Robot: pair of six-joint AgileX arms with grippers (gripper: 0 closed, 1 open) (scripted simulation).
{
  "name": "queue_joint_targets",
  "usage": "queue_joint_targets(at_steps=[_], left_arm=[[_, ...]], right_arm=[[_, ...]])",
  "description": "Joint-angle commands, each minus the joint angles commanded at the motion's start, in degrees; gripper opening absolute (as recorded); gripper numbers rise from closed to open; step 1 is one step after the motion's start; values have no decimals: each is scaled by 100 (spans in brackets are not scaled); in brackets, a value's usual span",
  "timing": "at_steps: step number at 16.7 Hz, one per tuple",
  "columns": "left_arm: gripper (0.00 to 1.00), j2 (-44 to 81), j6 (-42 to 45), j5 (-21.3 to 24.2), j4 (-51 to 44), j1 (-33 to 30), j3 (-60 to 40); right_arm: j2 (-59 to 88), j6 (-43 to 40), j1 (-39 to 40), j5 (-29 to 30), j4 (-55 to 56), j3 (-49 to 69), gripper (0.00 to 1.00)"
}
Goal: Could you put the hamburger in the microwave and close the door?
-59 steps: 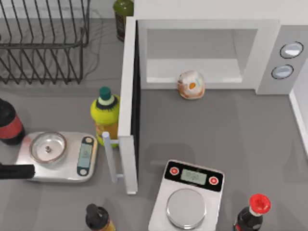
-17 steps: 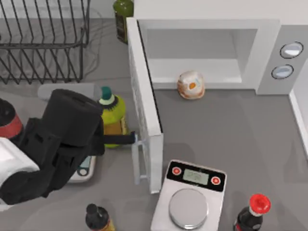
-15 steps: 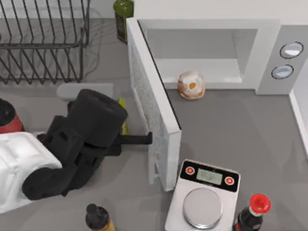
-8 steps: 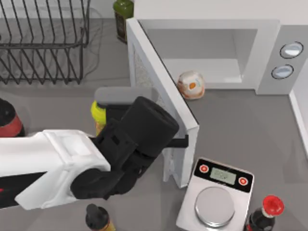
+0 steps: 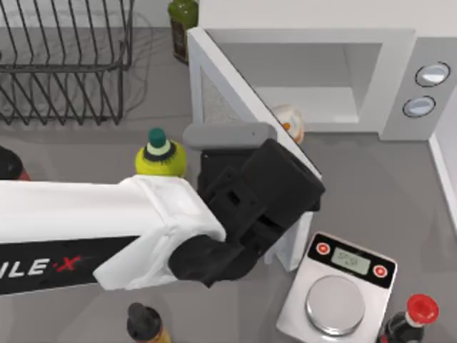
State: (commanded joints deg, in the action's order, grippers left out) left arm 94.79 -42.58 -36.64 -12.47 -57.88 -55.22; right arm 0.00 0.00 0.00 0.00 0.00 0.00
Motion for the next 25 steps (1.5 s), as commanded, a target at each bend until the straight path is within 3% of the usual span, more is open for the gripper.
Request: queue_joint_targets(at_steps=[4, 12, 20, 25], left_arm=[[0, 819, -374, -228, -369, -479, -1002], [0, 1144, -540, -287, -574, -610, -1373], [0, 2652, -1044, -533, -1628, -1111, -3714], [0, 2881, -1122, -559, -1808, -1173, -4023]], right_arm=[[0, 0, 0, 0, 0, 0, 100], [0, 0, 0, 0, 0, 0, 100], [0, 0, 0, 0, 0, 0, 100], [0, 0, 0, 0, 0, 0, 100]])
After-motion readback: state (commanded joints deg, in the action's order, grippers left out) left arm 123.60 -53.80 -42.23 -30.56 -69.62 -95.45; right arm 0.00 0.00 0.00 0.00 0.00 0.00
